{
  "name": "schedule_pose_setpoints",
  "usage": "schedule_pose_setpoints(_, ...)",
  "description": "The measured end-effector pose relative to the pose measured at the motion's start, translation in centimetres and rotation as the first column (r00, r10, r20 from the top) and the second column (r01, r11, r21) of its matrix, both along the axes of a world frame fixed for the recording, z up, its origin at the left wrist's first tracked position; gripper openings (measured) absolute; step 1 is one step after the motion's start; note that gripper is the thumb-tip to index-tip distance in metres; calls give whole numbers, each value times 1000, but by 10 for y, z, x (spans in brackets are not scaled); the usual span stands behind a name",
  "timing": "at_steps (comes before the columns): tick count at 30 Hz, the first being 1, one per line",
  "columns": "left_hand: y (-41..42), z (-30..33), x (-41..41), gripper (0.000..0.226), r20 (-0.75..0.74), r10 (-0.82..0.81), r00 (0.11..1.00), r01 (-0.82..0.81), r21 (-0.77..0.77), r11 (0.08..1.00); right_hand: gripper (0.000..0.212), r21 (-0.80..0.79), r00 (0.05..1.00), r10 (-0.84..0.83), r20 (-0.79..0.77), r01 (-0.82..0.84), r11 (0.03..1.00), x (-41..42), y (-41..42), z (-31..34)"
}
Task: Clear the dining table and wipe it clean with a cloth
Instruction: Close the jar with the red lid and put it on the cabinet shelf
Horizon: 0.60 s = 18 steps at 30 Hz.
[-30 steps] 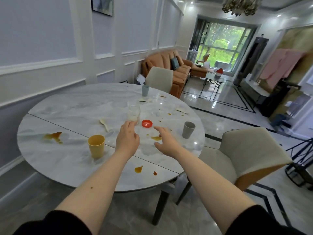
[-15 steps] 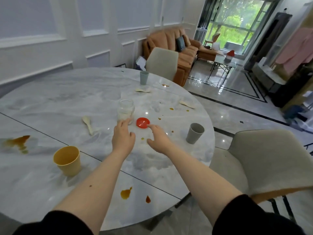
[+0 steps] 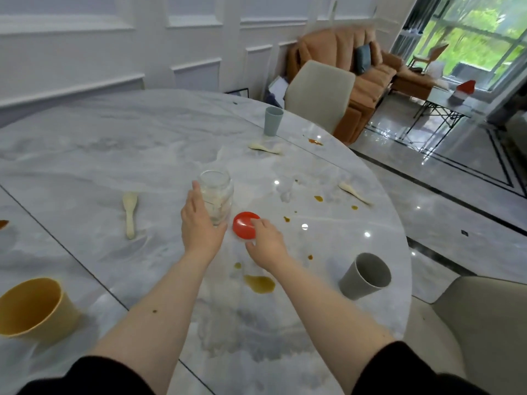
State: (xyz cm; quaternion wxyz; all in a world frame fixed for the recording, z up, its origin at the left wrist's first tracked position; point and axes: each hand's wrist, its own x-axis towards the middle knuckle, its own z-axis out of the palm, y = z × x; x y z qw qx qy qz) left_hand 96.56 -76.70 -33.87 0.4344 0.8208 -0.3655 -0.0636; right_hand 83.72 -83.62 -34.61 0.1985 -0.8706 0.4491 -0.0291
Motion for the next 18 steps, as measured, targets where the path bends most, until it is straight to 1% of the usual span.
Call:
schedule_pose_setpoints(4, -27, -20, 10, 122, -153, 118, 981, -124, -32, 992, 69, 16, 999, -27, -18, 27, 1000, 14, -29, -21)
schedule_pose_setpoints(8, -47, -34, 22, 133, -257, 173, 951, -188, -36, 981, 86, 82, 998, -54, 17, 53, 995, 20, -45, -41)
schedule_pose_setpoints(11, -60, -46, 30, 133, -297, 196, 935, -219, -44, 975, 96, 85, 998, -58, 18, 56, 995, 22, -52, -53)
schedule_pose_setpoints(18, -77, -65, 35, 124, -311, 232, 922, -287, -143, 947, 96, -12, 997, -60, 46, 61, 998, 25, -57, -70)
